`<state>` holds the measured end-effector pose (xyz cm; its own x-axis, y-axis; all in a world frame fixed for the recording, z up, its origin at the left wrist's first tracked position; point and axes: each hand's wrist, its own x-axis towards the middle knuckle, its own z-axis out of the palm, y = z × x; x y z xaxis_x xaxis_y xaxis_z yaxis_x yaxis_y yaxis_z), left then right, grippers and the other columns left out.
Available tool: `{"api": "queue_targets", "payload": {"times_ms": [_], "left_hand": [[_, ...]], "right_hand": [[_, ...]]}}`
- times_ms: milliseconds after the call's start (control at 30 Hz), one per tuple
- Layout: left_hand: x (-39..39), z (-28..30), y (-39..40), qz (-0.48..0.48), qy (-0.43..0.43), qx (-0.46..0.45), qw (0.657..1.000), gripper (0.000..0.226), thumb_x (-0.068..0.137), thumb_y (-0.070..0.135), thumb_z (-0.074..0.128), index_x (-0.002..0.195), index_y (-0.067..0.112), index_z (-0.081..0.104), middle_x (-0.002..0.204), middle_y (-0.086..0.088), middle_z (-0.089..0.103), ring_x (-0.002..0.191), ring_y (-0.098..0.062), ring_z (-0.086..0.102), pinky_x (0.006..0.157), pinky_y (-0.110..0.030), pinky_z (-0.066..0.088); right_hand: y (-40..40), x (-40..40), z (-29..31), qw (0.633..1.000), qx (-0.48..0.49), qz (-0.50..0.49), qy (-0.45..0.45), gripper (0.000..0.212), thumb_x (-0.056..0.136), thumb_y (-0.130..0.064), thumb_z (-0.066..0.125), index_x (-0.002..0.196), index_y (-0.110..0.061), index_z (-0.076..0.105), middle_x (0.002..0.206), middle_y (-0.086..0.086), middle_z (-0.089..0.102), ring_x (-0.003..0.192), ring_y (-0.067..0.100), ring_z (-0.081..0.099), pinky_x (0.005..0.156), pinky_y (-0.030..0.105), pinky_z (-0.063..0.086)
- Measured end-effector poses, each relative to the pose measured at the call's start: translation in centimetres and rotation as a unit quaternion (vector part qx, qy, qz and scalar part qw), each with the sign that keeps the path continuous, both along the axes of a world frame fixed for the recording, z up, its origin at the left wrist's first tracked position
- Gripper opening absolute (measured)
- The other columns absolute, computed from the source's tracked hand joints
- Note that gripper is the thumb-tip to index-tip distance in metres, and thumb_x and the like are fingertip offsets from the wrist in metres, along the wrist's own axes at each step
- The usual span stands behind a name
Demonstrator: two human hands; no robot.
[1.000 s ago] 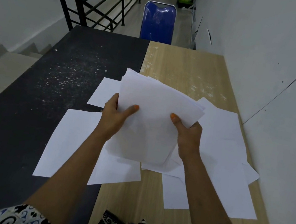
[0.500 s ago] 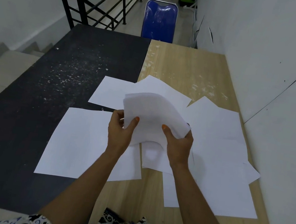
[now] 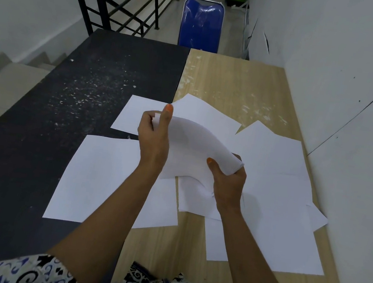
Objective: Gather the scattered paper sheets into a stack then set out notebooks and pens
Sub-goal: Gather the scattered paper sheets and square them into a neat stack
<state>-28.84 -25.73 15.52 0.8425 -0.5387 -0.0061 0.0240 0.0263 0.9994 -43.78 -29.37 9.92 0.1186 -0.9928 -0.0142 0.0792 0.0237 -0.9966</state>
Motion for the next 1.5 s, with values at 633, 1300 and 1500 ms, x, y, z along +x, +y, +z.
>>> {"api": "queue_targets", "payload": {"times_ms": [633, 1300, 1500], "left_hand": [[-0.5, 0.8, -0.6, 0.002, 0.042, 0.04, 0.998, 0.015, 0.101, 0.042, 0.035, 0.11, 0.03, 0.041, 0.094, 0.013, 0.05, 0.089, -0.008, 0.051, 0.067, -0.022, 0.042], [-0.6, -1.1, -0.8, 0.04, 0.07, 0.081, 0.993, 0.013, 0.095, 0.046, 0.04, 0.1, 0.036, 0.047, 0.103, 0.004, 0.057, 0.101, -0.021, 0.056, 0.09, -0.046, 0.051], [0.7, -0.8, -0.7, -0.052, 0.062, 0.081, 0.993, 0.053, 0.081, 0.07, 0.043, 0.119, 0.033, 0.04, 0.122, -0.003, 0.052, 0.114, -0.024, 0.05, 0.094, -0.044, 0.048]], "right_hand": [[-0.8, 0.6, -0.1, 0.999, -0.01, -0.037, 0.022, 0.023, 0.085, -0.026, 0.072, 0.105, -0.015, 0.066, 0.093, 0.002, 0.07, 0.091, 0.02, 0.067, 0.077, 0.03, 0.058], [-0.9, 0.8, -2.3, 0.999, 0.032, 0.023, 0.006, 0.045, 0.083, -0.014, 0.074, 0.118, -0.035, 0.054, 0.111, -0.004, 0.063, 0.102, 0.01, 0.061, 0.079, 0.023, 0.055], [-1.4, 0.3, -2.5, 0.997, 0.041, 0.053, 0.043, 0.021, 0.088, -0.025, 0.07, 0.107, -0.019, 0.064, 0.1, -0.001, 0.07, 0.096, 0.016, 0.067, 0.082, 0.031, 0.057]]}}
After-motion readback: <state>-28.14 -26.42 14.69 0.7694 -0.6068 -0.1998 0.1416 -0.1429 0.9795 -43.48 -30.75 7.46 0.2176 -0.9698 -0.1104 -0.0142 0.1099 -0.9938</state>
